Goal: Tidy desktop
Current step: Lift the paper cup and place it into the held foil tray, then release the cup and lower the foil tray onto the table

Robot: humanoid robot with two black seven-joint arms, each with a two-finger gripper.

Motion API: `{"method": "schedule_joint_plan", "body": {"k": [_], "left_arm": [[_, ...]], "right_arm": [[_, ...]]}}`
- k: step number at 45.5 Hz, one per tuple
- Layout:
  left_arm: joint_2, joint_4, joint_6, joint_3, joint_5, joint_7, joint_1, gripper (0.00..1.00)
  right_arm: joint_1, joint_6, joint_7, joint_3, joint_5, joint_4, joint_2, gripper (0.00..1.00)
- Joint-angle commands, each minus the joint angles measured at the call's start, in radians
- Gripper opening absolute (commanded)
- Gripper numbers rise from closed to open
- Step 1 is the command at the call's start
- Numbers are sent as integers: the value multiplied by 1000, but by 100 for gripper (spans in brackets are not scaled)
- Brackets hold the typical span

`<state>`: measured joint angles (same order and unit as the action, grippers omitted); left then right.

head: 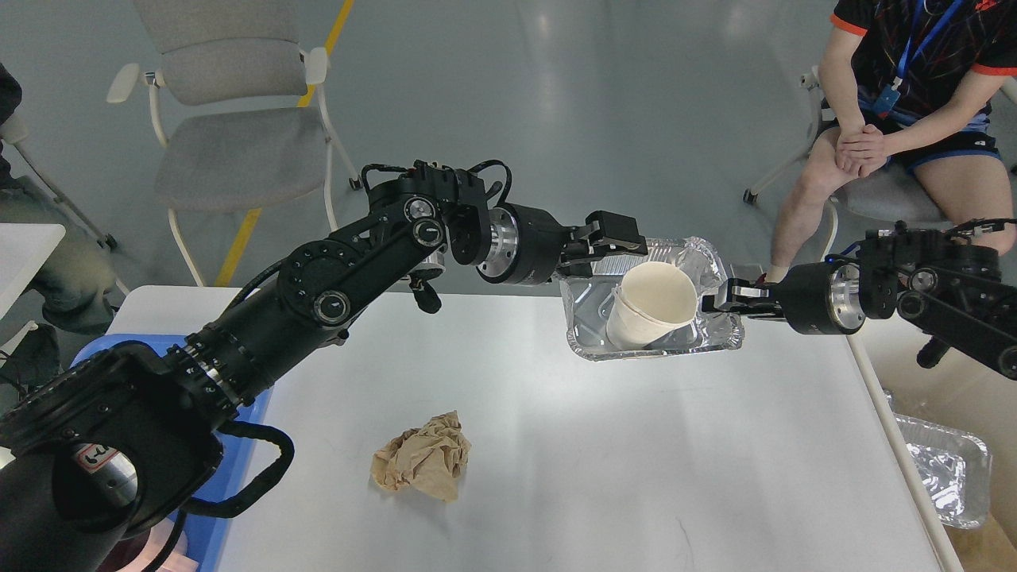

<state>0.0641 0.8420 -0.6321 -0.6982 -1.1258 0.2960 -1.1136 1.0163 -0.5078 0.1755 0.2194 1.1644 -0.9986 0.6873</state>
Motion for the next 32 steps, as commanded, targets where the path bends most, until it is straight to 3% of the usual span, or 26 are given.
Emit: {"method": "schedule_joint_plan", "body": {"k": [1,6,15,32], "left_arm": [[-30,20,-14,-1,3,-5,-37,88],[-111,74,-27,-1,6,-8,-86,88],[-340,296,-49,3,7,-15,-95,88],[-904,739,-24,36,47,-29,147,87]], "right_arm": [[-1,0,1,0,0,0,3,0],[-4,0,1,0,-2,0,3,0],[-7,3,-1,0,-3,0,-2,0],[-27,9,-1,-2,-3,3,-22,0]]}}
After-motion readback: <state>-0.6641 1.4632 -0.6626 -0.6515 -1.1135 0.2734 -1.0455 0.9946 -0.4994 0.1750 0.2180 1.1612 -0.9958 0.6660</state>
